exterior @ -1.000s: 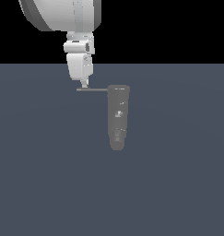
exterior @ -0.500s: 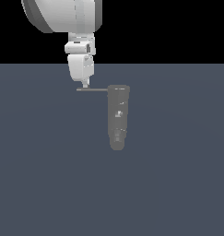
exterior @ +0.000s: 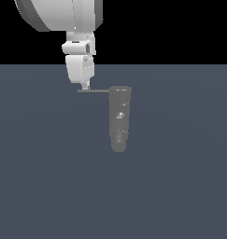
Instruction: Turn on the faucet by rotating a designated handle.
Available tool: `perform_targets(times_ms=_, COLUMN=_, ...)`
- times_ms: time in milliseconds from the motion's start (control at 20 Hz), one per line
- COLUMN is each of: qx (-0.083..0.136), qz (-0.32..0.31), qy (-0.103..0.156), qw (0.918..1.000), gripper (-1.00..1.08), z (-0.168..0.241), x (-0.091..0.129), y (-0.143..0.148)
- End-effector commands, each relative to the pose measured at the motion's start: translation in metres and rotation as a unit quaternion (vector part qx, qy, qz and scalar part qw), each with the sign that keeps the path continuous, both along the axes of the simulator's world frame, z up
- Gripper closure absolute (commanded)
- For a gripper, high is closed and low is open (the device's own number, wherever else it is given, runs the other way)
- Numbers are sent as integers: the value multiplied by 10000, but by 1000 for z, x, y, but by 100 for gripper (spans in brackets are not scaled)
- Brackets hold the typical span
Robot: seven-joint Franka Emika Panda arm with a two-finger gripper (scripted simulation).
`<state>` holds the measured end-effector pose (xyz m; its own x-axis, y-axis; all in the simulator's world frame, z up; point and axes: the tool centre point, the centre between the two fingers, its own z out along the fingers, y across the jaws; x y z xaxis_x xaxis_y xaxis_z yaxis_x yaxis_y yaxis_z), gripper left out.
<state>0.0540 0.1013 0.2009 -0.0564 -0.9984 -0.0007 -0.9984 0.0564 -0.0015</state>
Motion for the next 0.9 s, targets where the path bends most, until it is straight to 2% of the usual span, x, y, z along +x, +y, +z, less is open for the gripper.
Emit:
perform_targets(times_ms=0, qx=-4, qz=-2, qy=8, qw=10000, gripper=108, z=0, x=-8, y=0)
perform_targets(times_ms=850, qx=-4, qz=-2, qy=8, qw=10000, gripper=108, z=0, x=-59, y=1)
